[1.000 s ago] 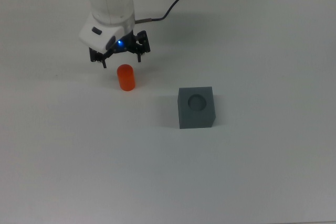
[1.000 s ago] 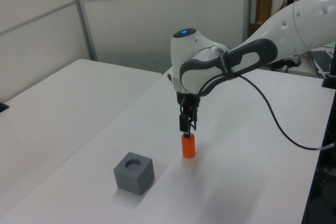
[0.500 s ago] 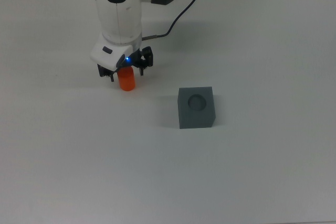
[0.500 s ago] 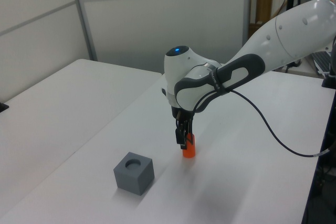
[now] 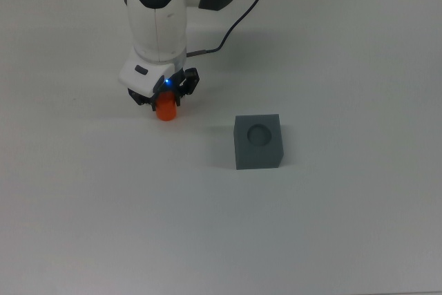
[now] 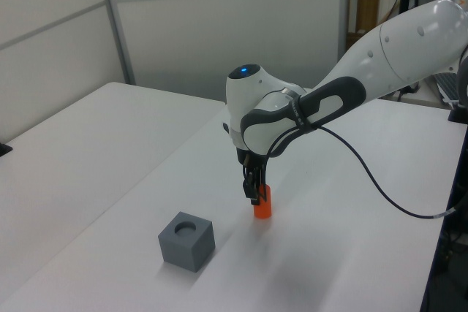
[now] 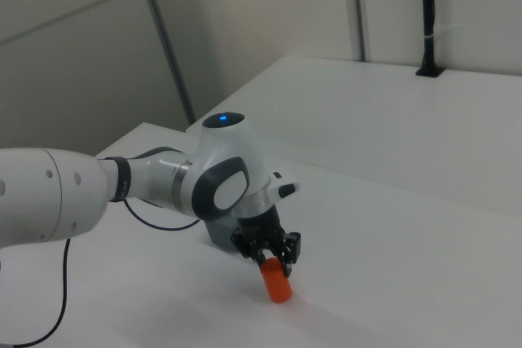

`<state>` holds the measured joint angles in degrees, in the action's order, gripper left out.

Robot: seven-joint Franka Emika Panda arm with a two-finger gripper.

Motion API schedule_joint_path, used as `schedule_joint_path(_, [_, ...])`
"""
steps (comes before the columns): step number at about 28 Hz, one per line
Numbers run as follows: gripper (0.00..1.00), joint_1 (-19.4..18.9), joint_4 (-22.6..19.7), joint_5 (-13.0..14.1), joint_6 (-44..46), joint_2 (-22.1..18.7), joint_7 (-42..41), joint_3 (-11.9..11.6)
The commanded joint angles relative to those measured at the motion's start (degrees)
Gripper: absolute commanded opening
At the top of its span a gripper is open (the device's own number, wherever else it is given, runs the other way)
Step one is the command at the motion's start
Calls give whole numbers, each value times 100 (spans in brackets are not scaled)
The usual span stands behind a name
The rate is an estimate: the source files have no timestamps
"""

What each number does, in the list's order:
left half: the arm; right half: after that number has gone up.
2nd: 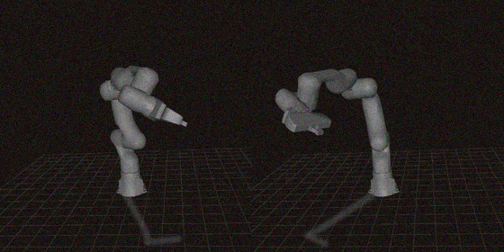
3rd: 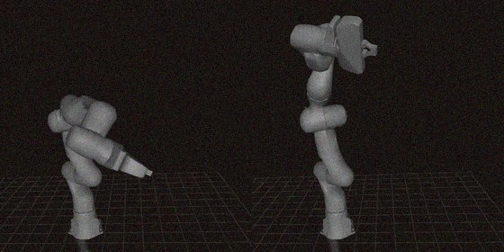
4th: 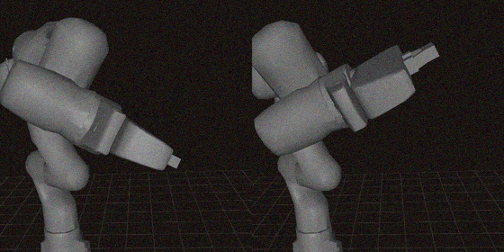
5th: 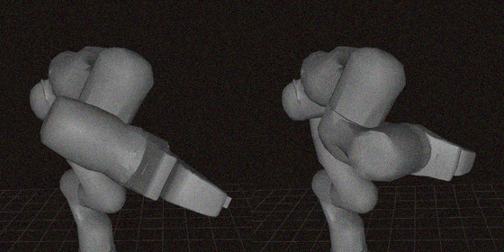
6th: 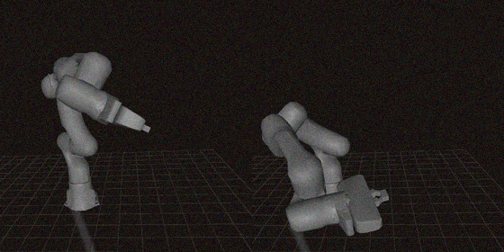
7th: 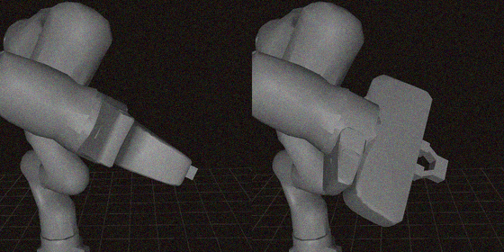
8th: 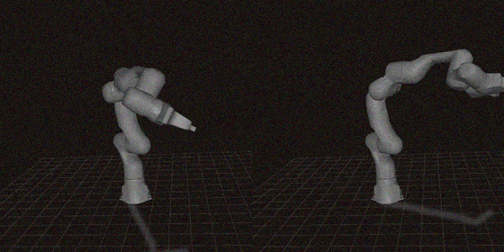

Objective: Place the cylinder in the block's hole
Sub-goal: 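Close the gripper around the orange cylinder, then lift the cylinder and carry it above the grey block's hole, then lower the cylinder into the hole of the grey block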

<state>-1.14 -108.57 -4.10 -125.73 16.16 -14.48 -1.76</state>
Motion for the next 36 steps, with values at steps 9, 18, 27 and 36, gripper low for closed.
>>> schedule_joint_path(9, [0, -53, 1240, 770, 953, 63, 358, -26])
schedule_joint_path(18, [0, -387, 2489, 1017, 1841, 335, 718, -26])
schedule_joint_path(27, [0, -809, 3087, 964, 1886, 854, 1149, 26])
schedule_joint_path(36, [0, -906, 3061, 929, 1675, 907, 1149, 246])
